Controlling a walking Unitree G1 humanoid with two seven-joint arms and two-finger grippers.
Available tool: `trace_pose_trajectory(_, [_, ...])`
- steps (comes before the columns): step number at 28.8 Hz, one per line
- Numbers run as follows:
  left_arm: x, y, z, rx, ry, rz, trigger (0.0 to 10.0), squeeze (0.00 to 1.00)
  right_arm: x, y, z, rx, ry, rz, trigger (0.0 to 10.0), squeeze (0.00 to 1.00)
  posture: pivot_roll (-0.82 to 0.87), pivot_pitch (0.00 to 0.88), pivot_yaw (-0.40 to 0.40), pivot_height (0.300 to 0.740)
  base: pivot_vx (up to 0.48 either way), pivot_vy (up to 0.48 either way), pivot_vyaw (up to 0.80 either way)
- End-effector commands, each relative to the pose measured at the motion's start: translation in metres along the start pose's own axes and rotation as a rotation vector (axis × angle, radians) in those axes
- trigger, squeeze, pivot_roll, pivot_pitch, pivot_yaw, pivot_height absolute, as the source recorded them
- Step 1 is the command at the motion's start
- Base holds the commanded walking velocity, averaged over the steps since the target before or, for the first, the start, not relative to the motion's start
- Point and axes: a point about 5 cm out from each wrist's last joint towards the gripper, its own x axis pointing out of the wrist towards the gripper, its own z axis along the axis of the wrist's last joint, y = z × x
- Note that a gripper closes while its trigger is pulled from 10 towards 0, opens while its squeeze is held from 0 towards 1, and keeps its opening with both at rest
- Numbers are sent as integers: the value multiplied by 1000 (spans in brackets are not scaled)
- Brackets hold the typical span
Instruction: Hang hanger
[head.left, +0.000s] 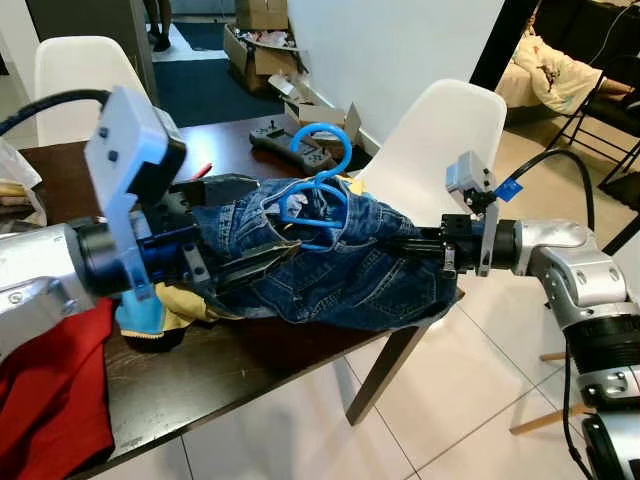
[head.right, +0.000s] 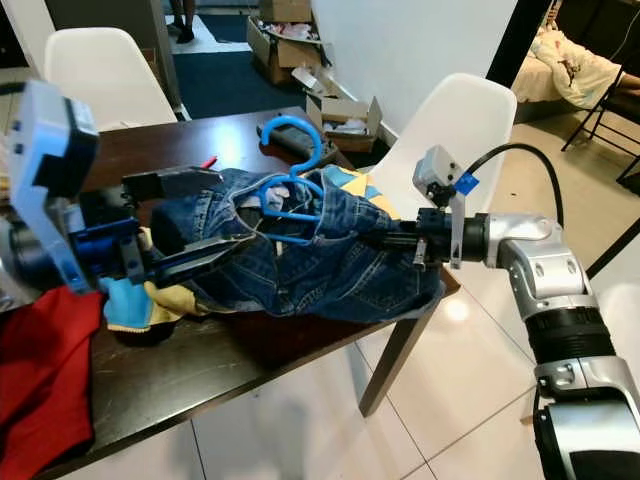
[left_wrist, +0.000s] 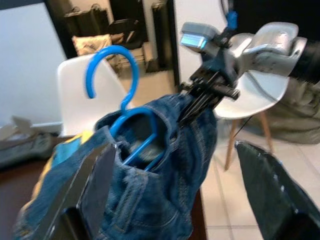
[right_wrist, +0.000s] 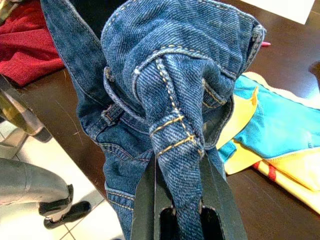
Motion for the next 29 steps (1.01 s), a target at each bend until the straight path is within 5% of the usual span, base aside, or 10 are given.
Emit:
trace_pose_trajectory(1, [-7,2,3,32,31,5,10000,1000,-7,-1,7,-15,-40,-4,0,0,142,64,-108,740,0,0,0])
trace_pose_trajectory(4, [-33,20,3,83,135,79,10000,1000,-16,2,13,-26,-69,36,0,0,141,60,-104,740,0,0,0])
trace_pose_trajectory(6, [-33,20,3,83,135,79,10000,1000,-16,2,13,-26,-69,36,0,0,141,60,-104,740,0,0,0])
trace_pose_trajectory(7, [-42,30,3,99,150,136,10000,0,-21,0,16,-23,-89,25,0,0,141,60,-102,740,0,0,0])
trace_pose_trajectory(13, [-39,43,-3,44,29,273,10000,0,-29,-11,21,33,-211,-120,0,0,124,60,-94,740,0,0,0])
trace_pose_trajectory(18, [13,19,-39,-269,-254,372,10000,0,-44,-30,19,228,-478,-487,0,0,103,63,-91,740,0,0,0])
trace_pose_trajectory(29, [36,10,-84,-422,-242,608,10000,0,-46,-11,-5,244,-467,-700,0,0,69,79,-72,740,0,0,-640])
